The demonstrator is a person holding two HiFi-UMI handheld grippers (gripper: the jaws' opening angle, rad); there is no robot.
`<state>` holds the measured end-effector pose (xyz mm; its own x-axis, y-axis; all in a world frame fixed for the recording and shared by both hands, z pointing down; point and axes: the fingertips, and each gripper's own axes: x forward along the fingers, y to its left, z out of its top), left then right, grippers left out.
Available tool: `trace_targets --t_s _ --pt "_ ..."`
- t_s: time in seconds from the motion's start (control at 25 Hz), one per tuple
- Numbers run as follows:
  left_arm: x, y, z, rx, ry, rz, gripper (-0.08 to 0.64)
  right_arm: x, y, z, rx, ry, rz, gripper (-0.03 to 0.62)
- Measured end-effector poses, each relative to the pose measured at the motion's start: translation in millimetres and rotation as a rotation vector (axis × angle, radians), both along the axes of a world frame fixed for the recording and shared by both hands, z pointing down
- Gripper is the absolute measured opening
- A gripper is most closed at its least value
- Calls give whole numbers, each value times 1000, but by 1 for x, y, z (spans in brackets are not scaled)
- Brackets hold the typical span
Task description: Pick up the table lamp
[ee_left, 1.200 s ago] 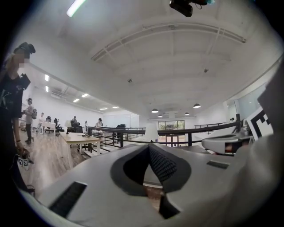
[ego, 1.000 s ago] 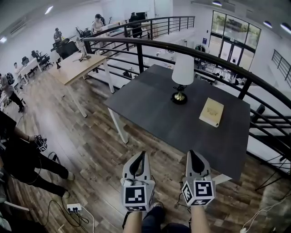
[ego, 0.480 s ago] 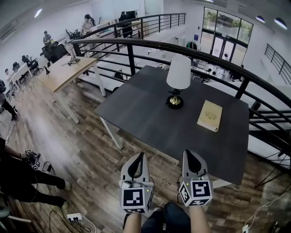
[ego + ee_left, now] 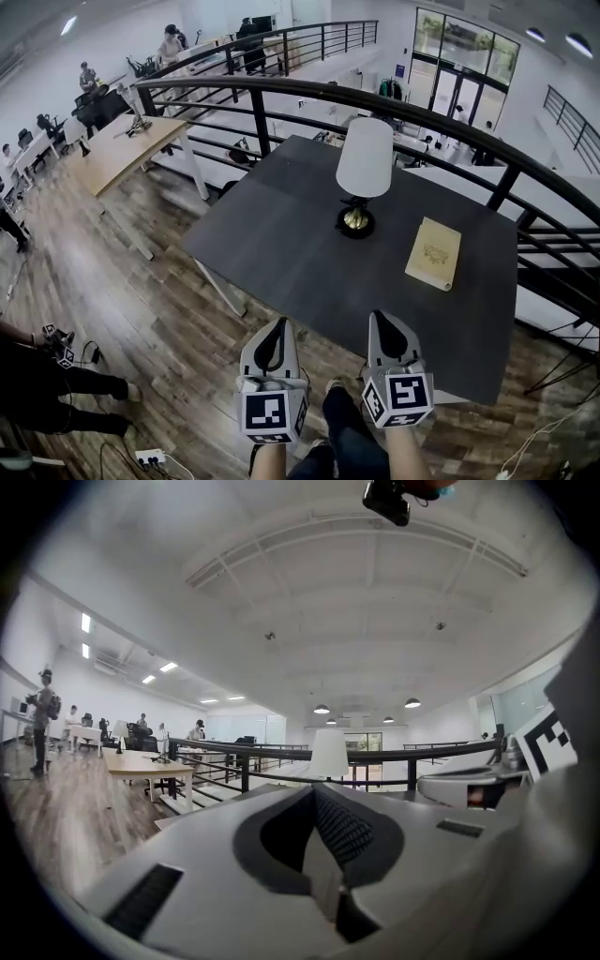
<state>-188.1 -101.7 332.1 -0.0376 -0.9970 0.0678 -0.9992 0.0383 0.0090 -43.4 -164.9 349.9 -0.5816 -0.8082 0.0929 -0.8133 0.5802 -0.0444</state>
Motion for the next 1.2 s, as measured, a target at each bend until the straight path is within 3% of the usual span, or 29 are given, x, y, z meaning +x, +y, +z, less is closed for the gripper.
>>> trace_targets --t_s 0.8,1.04,1.2 --pt "-18 -200 2 -30 -4 12 20 -23 -208 4 -13 13 -14 -6" --pt "-15 -241 6 -31 3 6 20 -19 -248 12 -21 28 -23 -7" --pt "-13 -256 9 -41 51 12 20 -20 -264 18 -29 28 -28 -8"
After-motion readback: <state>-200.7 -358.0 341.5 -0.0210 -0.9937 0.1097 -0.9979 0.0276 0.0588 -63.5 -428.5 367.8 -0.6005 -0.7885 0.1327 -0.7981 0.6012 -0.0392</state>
